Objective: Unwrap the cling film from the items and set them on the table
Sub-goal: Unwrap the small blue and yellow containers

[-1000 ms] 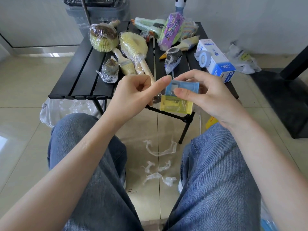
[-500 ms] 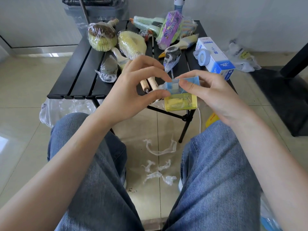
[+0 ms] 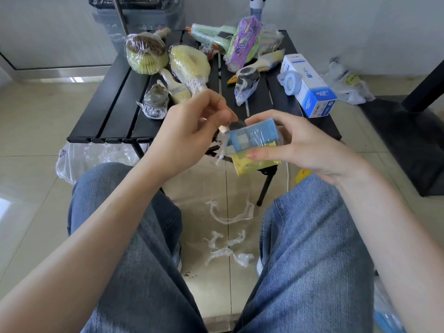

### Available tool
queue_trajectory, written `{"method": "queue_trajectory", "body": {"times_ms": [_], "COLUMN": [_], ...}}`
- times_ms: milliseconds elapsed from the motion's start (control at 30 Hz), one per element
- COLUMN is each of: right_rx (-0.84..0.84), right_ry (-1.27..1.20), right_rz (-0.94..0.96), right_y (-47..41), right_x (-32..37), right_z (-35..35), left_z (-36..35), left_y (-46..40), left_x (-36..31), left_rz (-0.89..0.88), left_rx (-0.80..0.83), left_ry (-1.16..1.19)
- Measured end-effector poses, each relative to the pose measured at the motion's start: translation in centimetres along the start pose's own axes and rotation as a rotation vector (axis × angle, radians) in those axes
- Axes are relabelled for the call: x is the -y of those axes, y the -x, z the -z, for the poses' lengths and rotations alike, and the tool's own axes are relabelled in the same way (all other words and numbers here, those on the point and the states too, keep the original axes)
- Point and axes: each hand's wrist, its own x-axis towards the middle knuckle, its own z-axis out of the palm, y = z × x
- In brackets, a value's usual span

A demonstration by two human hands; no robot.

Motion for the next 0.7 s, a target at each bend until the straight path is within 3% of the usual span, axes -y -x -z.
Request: {"method": "queue_trajectory", "body": {"times_ms": [200, 333, 433, 700], "right_rx": [-0.160, -0.196, -0.199, -0.154], "right_ry": [-0.176, -0.447, -0.445, -0.283], "right_rz": [-0.026, -0.021, -0.010, 0.019], "right_y": [-0.6, -0.6, -0.3, -0.5], "right_x": [-0.5, -0.7, -0.5, 0.0], "right_z": [-0.1, -0.4, -0.9, -1.0], "left_z": [0.0, 0.1, -0.2, -1.2], "left_y": [-0.4, -0.1, 0.1, 0.1], "left_x": [-0.1, -0.4, 0.1, 0.9], "left_rz": [0.147, 0.304, 0.203, 0.128], "left_rx": [-0.135, 0.003, 0.096, -0.274], "left_ry": [0.295, 0.480, 0.319, -0.016]}}
